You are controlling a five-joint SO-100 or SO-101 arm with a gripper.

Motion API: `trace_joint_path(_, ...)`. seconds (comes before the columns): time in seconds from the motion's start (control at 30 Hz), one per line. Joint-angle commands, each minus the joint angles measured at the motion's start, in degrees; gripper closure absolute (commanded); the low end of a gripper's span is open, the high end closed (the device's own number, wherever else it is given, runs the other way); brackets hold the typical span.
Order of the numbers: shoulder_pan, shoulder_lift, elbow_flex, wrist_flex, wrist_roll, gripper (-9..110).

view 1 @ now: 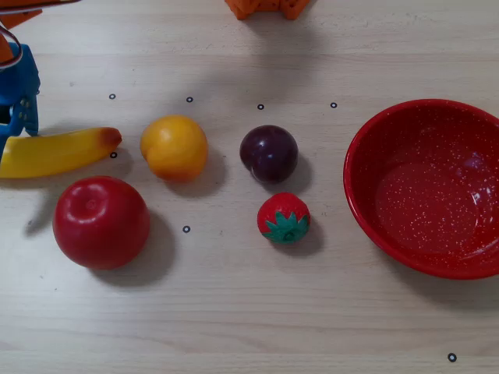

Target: Put the banana in the red bowl.

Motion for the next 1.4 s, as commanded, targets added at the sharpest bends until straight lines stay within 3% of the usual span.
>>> trace_joint_path(0.0, 1.7, 2.4, -2.1, -2.2, -1.7, 45)
trace_joint_path(0.53, 0.5, 1.4, -1.9, -2.3, -2.2, 50)
trace_joint_path(1.37, 0.0, 1.8, -0.4, -4.0, -0.7, 68)
